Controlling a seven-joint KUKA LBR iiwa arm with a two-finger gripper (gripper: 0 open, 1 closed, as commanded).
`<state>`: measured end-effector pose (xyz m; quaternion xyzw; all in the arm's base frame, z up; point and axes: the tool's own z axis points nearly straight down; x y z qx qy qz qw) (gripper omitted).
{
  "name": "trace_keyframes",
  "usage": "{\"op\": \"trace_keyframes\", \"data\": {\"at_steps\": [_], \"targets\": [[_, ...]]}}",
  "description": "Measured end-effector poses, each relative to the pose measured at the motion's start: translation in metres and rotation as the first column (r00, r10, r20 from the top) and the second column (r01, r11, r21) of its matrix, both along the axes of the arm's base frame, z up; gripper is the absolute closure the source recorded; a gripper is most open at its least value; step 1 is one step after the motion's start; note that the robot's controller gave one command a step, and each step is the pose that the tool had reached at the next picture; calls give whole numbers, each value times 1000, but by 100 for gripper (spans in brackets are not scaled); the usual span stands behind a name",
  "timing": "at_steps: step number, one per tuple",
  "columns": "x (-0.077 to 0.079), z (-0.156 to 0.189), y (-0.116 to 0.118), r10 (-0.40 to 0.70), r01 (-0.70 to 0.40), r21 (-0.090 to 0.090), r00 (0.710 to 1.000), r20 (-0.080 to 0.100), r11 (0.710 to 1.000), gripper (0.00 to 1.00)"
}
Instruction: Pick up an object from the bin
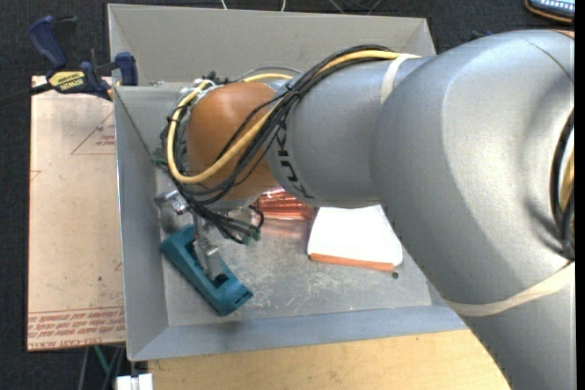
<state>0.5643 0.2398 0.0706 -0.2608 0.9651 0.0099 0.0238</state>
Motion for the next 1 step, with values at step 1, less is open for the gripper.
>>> {"op": "trace_keyframes", "data": {"at_steps": [1], "targets": [[2,67,15,147,-147,-4,989,12,989,0]]}}
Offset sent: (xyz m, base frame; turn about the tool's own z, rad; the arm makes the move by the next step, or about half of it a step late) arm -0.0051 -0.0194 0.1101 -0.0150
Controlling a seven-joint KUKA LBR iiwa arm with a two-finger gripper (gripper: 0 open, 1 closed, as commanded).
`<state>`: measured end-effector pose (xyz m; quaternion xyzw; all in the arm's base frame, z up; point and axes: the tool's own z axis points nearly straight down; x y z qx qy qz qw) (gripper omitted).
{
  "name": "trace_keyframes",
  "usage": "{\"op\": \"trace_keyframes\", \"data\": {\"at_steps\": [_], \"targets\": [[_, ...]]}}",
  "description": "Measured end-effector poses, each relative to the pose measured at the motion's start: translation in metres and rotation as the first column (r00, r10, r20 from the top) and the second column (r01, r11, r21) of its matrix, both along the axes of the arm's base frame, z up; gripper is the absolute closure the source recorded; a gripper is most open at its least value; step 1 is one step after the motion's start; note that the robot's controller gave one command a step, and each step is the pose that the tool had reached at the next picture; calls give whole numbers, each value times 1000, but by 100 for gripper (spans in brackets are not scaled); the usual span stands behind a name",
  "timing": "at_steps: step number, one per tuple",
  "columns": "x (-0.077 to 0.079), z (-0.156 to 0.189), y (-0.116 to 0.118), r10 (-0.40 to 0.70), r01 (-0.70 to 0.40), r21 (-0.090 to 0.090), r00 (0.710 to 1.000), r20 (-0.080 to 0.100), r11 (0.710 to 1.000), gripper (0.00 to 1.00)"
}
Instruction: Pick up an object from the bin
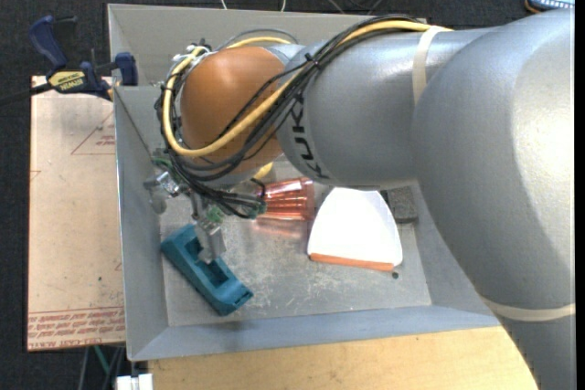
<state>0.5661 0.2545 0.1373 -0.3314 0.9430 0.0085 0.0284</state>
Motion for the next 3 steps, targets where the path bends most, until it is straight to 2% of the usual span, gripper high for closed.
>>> {"op": "trace_keyframes", "data": {"at_steps": [1,2,3], "targets": [[-6,41,-32,-125,125,-1,992,-17,992,0],[78,-45,-9,44,-44,1,999,7,999,0],[41,27,-72,-230,230,9,973,-8,973,0]]}}
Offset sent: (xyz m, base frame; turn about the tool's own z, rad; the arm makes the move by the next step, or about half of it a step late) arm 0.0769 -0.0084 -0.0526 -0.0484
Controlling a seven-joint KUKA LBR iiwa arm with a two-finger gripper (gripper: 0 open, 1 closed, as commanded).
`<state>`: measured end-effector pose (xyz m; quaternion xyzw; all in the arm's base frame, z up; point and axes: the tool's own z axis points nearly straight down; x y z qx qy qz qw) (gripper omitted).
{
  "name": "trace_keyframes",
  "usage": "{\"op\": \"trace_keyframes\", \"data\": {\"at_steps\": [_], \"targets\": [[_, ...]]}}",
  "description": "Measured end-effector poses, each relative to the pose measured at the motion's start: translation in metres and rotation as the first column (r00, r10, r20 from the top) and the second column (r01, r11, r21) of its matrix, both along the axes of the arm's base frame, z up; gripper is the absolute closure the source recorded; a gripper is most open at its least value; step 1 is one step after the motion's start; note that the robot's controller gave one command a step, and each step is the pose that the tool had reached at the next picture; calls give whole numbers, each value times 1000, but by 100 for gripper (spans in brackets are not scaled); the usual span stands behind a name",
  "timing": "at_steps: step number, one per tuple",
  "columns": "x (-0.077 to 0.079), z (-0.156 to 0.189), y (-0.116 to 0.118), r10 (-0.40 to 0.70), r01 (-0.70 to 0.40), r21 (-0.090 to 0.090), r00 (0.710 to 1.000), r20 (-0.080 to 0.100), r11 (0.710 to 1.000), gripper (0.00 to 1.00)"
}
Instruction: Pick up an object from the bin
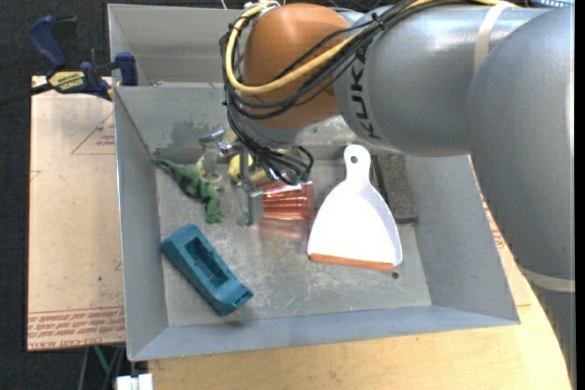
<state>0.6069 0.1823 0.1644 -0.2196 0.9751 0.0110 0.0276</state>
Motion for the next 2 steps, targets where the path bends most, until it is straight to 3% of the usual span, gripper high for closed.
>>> {"op": "trace_keyframes", "data": {"at_steps": [1,2], "targets": [[-75,-86,70,158,-158,-10,987,17,987,0],[-68,-78,61,131,-131,-3,991,-1,991,0]]}}
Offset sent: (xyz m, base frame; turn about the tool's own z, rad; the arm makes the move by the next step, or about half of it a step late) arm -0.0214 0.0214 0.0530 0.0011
